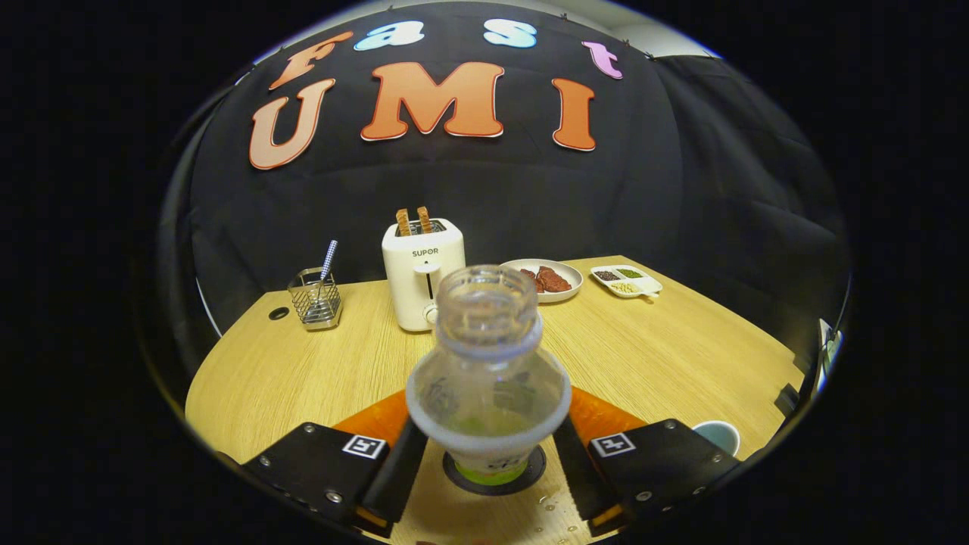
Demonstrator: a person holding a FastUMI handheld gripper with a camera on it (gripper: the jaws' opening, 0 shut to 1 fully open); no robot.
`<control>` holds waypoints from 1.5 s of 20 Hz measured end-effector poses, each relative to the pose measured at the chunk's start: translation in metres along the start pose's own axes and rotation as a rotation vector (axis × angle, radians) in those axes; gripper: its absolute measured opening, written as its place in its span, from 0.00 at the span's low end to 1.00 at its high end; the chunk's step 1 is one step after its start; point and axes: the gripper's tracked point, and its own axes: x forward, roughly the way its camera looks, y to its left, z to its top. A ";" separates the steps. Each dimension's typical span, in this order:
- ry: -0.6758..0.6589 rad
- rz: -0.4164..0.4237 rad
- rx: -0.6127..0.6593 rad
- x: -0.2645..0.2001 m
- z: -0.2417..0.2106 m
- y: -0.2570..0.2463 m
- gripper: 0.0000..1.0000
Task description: Take the bottle from table, then pour the juice into the cup, finally place the bottle on the coaster
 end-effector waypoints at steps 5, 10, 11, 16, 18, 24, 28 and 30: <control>-0.045 0.019 0.035 -0.028 0.029 -0.003 0.97; -0.130 0.039 0.018 -0.082 0.087 -0.003 0.97; -0.148 0.051 0.014 -0.097 0.099 0.001 0.97; -0.222 0.131 -0.002 -0.187 0.150 0.039 0.97; -0.241 0.169 -0.030 -0.227 0.158 0.059 0.97; -0.344 0.351 0.046 -0.335 0.190 0.125 0.97; -0.376 0.367 0.057 -0.365 0.184 0.121 0.97; -0.384 0.350 0.048 -0.368 0.179 0.115 0.97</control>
